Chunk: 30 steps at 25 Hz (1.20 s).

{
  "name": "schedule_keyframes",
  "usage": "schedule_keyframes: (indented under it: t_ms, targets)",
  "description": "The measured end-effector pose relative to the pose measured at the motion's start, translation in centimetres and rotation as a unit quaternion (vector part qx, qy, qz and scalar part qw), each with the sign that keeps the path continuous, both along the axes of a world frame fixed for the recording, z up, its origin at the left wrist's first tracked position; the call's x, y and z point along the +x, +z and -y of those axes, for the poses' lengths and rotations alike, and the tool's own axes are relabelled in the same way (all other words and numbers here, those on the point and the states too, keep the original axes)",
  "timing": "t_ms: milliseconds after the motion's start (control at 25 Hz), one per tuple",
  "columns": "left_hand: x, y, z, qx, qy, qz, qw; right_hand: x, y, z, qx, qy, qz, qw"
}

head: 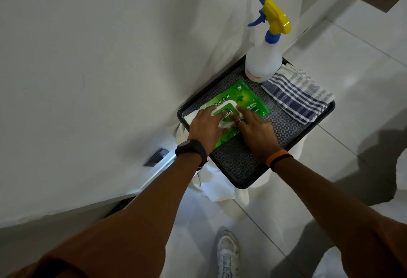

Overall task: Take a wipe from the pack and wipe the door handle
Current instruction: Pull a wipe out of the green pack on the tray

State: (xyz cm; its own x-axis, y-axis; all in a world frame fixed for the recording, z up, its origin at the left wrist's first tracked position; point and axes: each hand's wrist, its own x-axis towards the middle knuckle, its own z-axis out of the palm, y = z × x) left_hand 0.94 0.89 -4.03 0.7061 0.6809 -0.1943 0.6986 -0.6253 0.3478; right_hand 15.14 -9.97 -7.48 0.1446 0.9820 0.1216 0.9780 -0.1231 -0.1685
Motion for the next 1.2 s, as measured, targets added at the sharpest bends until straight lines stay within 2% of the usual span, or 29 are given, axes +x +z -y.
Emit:
schedule_keyframes:
  t_ms: [280,400,480,560,800,1000,1120,1200]
  targets:
    - [-0.2,0.2,-0.4,-0.018,-0.001,0.025,1.0,0.0,0.1,-0.1,0.047,-0.009,0.006,0.999]
    - [-0.2,0.8,-1.3,-0.024,-0.009,0.033,0.999,-0.1,1.1,-1.1,0.032,-0.094,-0.099,0.99]
    - [0.1,1.1,-1.9,-0.015,-0.007,0.011,1.0,-0.4,1.6,-1.8,0.036,-0.213,-0.224,0.95]
    - [0.2,1.2,-2.1,-0.014,0.003,0.001,1.0,-0.8,1.8,-2.1,0.043,-0.254,-0.268,0.928]
    - [0.4,0.9,-2.1,-0.013,0.016,-0.005,1.0,-2.0,2.0,-3.3,-0.021,-0.239,-0.203,0.949]
    - [0.5,1.2,-2.2,-0.011,0.011,-0.016,1.0,-2.4,2.8,-4.1,-0.047,-0.265,-0.176,0.947]
    - [0.6,1.1,-2.0,-0.003,0.009,-0.023,1.0,-3.2,3.1,-4.6,-0.077,-0.244,-0.115,0.96]
    - [0.6,1.0,-2.0,-0.004,0.01,-0.016,1.0,-3.3,3.4,-4.8,-0.068,-0.268,-0.135,0.951]
